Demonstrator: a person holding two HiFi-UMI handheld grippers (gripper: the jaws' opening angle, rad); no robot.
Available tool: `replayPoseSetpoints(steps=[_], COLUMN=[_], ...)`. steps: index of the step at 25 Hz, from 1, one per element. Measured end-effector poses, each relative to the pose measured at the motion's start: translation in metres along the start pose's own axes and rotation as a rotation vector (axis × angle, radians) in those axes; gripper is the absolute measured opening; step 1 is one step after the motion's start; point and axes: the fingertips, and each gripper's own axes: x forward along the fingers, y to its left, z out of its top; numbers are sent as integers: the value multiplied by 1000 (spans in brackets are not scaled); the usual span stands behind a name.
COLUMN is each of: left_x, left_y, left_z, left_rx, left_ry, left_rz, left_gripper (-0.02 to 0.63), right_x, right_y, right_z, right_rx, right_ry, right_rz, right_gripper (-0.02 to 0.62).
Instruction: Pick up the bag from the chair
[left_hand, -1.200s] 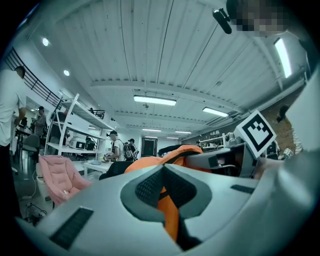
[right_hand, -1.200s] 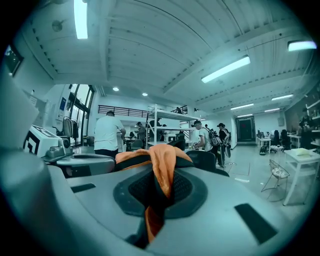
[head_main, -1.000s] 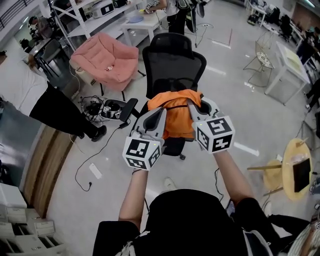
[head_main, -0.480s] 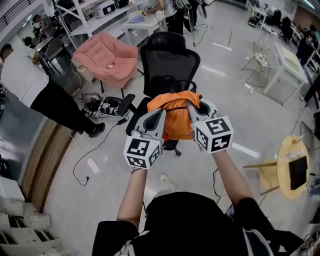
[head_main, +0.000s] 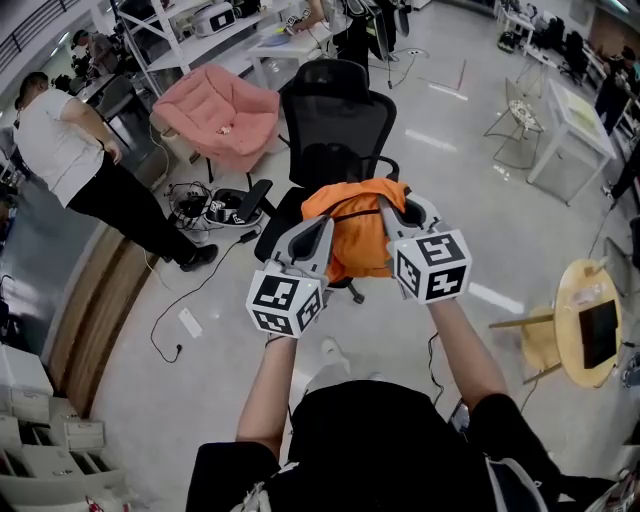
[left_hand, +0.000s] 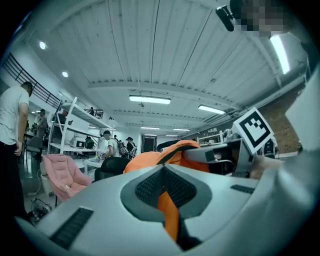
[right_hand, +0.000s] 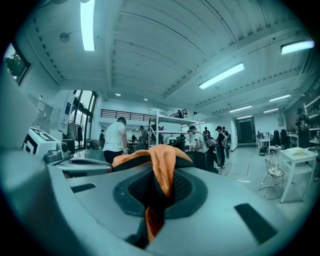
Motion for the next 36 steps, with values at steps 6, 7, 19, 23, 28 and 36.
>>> replayPoseSetpoints(steps=[6, 7, 19, 23, 28, 36], left_x=[-15, -18, -30, -33, -32, -35], left_y=[-18, -18, -25, -25, -24, -20], left_z=[0, 1, 18, 20, 22, 15], left_rx=[39, 42, 57, 58, 55, 57], left_ry=[-8, -12, -51, -58, -57, -56], left_rz=[1, 2, 6, 10, 14, 11], left_gripper=[6, 6, 6, 6, 6, 6], right_x=[-23, -25, -39, -39, -37, -31], right_y=[5, 8, 20, 21, 22, 27], right_z=[-1, -1, 8, 8, 7, -2], right_rx=[-5, -7, -16, -22, -39, -33], right_ry=[-18, -20, -39, -39, -30, -28], right_rz=[-1, 1, 9, 12, 16, 22], right_gripper=[11, 11, 11, 11, 11, 11])
